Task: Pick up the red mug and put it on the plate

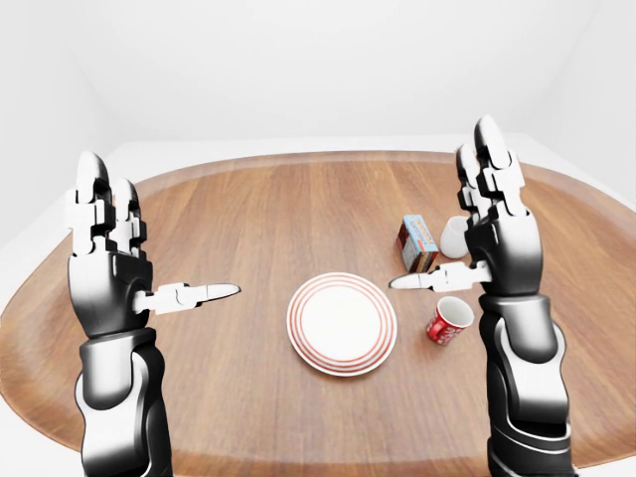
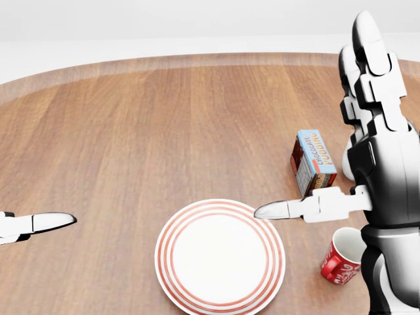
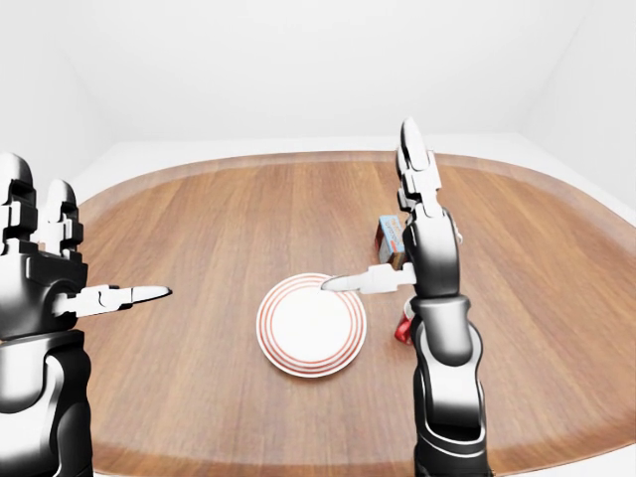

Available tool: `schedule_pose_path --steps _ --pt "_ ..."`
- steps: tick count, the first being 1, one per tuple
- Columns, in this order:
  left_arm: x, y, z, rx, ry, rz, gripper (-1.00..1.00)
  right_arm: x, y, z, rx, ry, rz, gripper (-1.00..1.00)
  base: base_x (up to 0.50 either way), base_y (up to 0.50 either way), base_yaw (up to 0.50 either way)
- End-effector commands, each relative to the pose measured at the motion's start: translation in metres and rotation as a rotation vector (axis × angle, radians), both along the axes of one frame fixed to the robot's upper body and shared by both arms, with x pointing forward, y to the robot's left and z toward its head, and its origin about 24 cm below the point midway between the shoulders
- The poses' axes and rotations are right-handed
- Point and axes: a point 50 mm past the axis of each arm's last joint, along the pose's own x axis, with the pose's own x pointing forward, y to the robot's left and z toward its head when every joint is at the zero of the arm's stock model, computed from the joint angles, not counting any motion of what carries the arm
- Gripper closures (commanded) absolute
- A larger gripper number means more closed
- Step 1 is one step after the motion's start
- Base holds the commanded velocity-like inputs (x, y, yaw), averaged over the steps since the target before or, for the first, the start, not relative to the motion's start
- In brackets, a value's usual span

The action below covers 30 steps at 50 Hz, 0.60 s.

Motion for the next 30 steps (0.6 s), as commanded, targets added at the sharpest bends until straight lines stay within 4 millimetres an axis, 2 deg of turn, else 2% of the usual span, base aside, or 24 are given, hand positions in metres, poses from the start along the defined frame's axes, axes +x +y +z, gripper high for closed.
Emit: schedule_pose_path --steps 1,6,19,20,30 --pt "-0.001 0.0 0.002 0.003 -0.011 -0.001 -1.0 0.016 -0.01 0.036 -0.347 -0.081 -0.094 -0.97 0.0 0.0 0.0" --pt "0.0 0.0 0.003 0.002 -0.014 0.0 -1.0 0.034 -0.024 0.042 -0.432 -0.028 -0.127 -0.98 0.0 0.0 0.0" --pt "0.0 0.0 0.004 0.003 -0.019 -0.003 -1.0 0.059 -0.05 0.022 -0.634 0.189 -0.22 -0.97 0.0 0.0 0.0" --pt "-0.003 -0.004 0.01 0.012 -0.05 -0.008 -1.0 0.046 -0.09 -0.04 -0.792 0.552 -0.206 -0.97 0.0 0.0 0.0" --pt "-0.004 -0.004 0.011 0.015 -0.055 -0.008 -1.0 0.04 -0.096 -0.046 -0.795 0.617 -0.22 -0.98 0.0 0.0 0.0"
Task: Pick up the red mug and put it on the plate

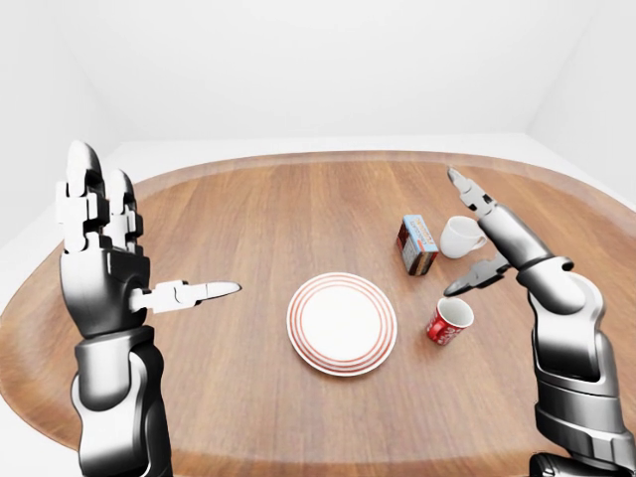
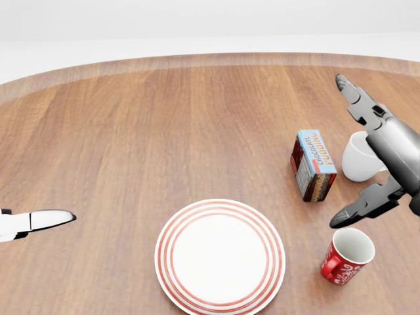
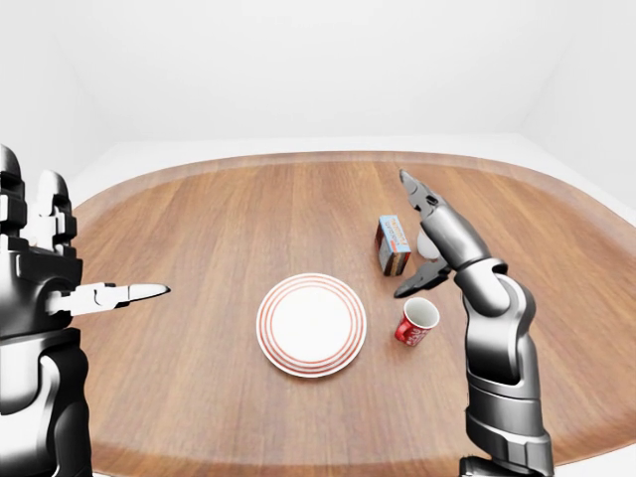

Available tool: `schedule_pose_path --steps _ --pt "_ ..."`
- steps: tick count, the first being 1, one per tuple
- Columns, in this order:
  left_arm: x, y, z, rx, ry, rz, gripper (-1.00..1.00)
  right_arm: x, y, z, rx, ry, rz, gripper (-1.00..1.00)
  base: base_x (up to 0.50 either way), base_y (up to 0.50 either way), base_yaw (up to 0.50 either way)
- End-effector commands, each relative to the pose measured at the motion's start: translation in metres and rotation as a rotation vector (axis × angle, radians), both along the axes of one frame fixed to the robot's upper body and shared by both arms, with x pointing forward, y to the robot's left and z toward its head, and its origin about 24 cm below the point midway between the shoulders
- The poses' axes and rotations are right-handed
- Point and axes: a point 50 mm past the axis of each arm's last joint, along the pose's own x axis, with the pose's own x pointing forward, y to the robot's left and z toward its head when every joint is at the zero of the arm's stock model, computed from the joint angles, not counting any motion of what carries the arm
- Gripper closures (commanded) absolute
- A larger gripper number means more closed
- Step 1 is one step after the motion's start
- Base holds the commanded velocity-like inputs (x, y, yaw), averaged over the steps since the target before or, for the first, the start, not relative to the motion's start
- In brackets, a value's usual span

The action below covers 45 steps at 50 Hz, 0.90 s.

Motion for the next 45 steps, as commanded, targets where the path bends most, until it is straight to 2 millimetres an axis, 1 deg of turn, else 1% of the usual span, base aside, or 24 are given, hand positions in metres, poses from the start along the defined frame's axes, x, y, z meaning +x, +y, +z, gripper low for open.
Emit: schedule_pose_path --steps 1,6,14,21,26,32,45 --pt "-0.002 -0.001 0.003 0.005 -0.013 -0.001 -1.0 -0.008 -0.028 -0.029 -0.098 0.224 -0.081 -0.98 0.0 0.0 0.0" --pt "-0.002 -0.002 0.004 0.007 -0.019 -0.004 -1.0 -0.01 -0.028 -0.032 -0.101 0.242 -0.081 -0.97 0.0 0.0 0.0" --pt "0.001 0.0 0.001 0.002 -0.002 -0.002 -1.0 -0.013 -0.029 -0.04 -0.109 0.274 -0.087 -0.98 0.0 0.0 0.0" --pt "0.002 0.0 0.001 0.001 -0.001 -0.001 -1.0 -0.015 -0.026 -0.037 -0.132 0.262 -0.093 -0.98 0.0 0.0 0.0" --pt "0.002 0.0 0.001 0.001 -0.002 0.001 -1.0 -0.019 -0.025 -0.046 -0.136 0.291 -0.101 -0.98 0.0 0.0 0.0" --pt "0.001 0.0 0.0 0.0 0.001 0.001 -1.0 -0.021 -0.026 -0.069 -0.127 0.38 -0.11 -0.98 0.0 0.0 0.0" --pt "0.0 -0.001 0.0 0.002 0.0 0.0 -1.0 -0.028 -0.028 -0.092 -0.115 0.467 -0.127 -0.98 0.0 0.0 0.0"
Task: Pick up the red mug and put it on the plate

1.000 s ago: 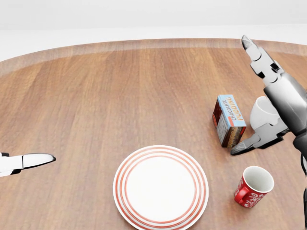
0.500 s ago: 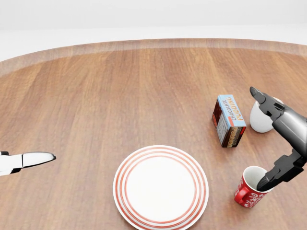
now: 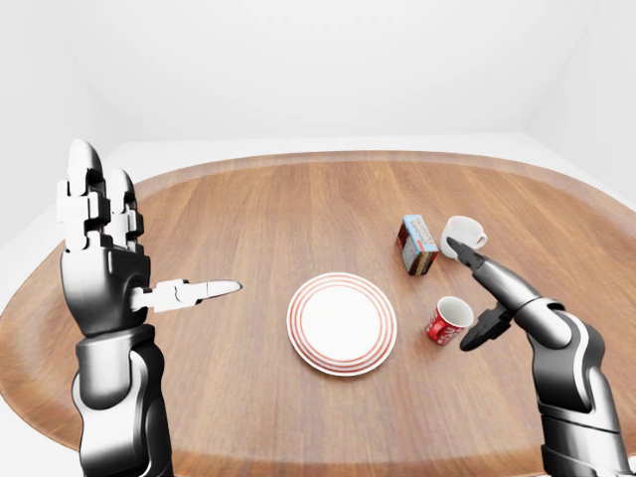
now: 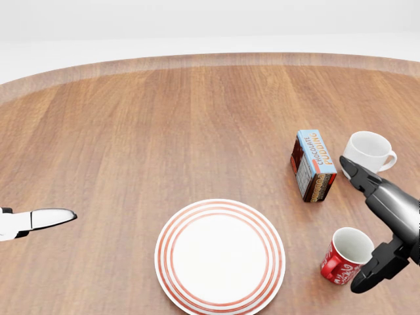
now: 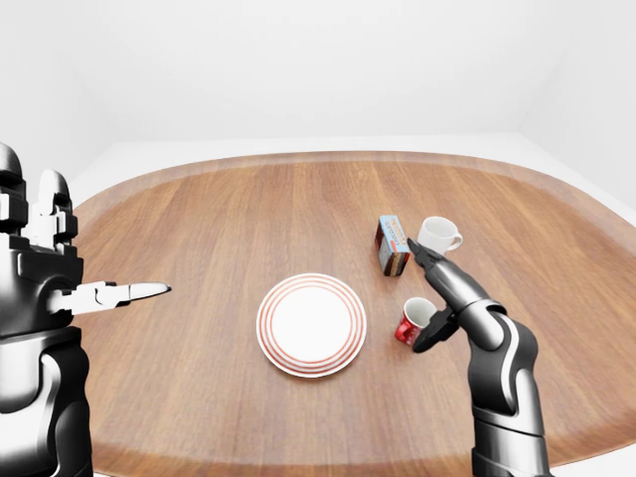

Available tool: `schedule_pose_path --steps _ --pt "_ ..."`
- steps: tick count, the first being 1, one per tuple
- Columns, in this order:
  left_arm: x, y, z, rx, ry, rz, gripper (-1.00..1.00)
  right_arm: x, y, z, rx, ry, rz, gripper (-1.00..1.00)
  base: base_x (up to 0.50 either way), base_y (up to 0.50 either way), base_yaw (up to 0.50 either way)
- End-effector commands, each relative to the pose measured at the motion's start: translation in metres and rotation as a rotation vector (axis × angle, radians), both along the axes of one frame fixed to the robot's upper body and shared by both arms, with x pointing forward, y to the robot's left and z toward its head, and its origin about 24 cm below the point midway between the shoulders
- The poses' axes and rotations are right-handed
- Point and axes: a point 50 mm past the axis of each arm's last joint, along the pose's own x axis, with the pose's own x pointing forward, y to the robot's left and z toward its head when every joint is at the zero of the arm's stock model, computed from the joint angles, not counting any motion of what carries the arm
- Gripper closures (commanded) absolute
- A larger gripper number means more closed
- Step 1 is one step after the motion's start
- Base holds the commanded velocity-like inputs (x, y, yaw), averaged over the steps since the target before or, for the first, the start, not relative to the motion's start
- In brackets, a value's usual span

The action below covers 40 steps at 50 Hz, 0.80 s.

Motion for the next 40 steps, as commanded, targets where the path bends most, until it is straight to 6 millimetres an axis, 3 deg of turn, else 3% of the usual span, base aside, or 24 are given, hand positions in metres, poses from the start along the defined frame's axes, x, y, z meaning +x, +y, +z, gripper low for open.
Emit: schedule_pose_path --steps 1,22,32,40 --pt "0.0 0.0 -0.001 0.001 0.004 0.0 -1.0 -0.006 -0.001 -0.021 0.005 0.079 -0.02 -0.98 0.0 0.0 0.0" --pt "0.0 0.0 -0.002 -0.001 0.008 0.0 -1.0 -0.003 -0.002 -0.068 0.002 0.26 -0.021 -0.98 0.0 0.0 0.0" --pt "-0.001 -0.001 0.001 0.003 -0.007 -0.002 -1.0 0.005 0.002 -0.067 -0.057 0.252 -0.011 -0.98 0.0 0.0 0.0" --pt "-0.002 -0.001 0.003 0.005 -0.014 -0.003 -1.0 0.013 -0.001 -0.053 -0.108 0.218 -0.024 -0.98 0.0 0.0 0.0"
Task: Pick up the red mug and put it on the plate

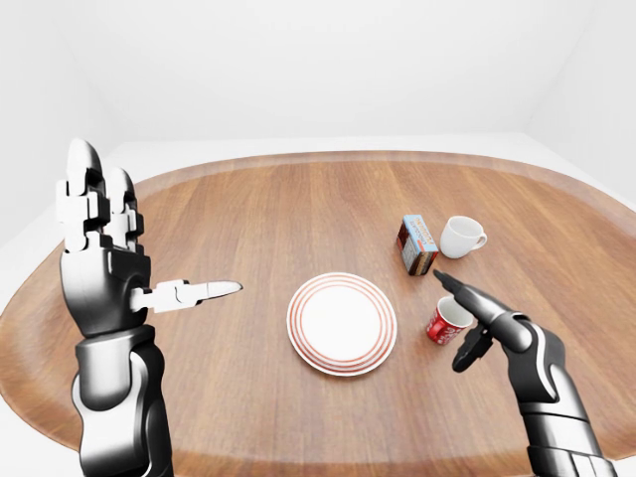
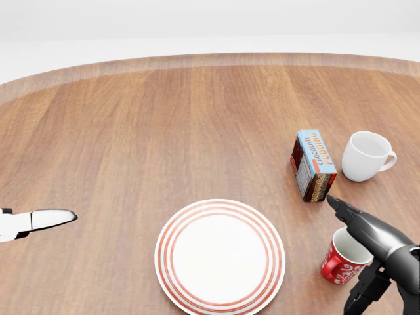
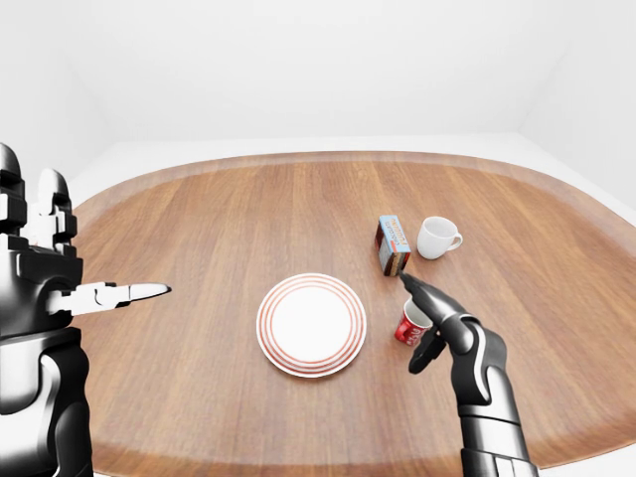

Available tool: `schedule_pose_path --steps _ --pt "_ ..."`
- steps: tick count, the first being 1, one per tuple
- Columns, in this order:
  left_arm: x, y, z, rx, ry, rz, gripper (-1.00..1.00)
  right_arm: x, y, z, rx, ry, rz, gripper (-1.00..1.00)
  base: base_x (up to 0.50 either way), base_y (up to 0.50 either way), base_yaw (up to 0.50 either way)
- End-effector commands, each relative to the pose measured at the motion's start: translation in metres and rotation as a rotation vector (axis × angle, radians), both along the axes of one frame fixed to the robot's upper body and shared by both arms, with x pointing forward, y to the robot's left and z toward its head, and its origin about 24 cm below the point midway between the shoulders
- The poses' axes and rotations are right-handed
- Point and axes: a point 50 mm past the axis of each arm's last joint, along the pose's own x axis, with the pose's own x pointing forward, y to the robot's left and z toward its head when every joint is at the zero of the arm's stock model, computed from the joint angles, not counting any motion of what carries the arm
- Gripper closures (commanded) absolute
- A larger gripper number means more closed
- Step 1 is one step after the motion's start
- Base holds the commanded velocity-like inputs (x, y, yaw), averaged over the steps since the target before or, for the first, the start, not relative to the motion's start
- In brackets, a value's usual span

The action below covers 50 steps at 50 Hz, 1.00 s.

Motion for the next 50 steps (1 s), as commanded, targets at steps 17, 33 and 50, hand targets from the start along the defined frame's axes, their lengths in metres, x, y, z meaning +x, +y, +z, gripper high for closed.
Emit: schedule_pose_path --steps 17,33,50 --pt "0.002 -0.001 -0.003 -0.003 0.014 -0.002 -1.0 0.011 -0.006 0.017 -0.123 -0.028 -0.001 -0.98 0.0 0.0 0.0" --pt "0.003 0.0 -0.006 -0.008 0.027 -0.003 -1.0 0.023 -0.008 0.008 -0.173 -0.004 0.001 -0.98 0.0 0.0 0.0" --pt "0.003 0.001 -0.006 -0.007 0.029 -0.002 -1.0 0.03 -0.008 -0.002 -0.186 0.017 0.001 -0.98 0.0 0.0 0.0"
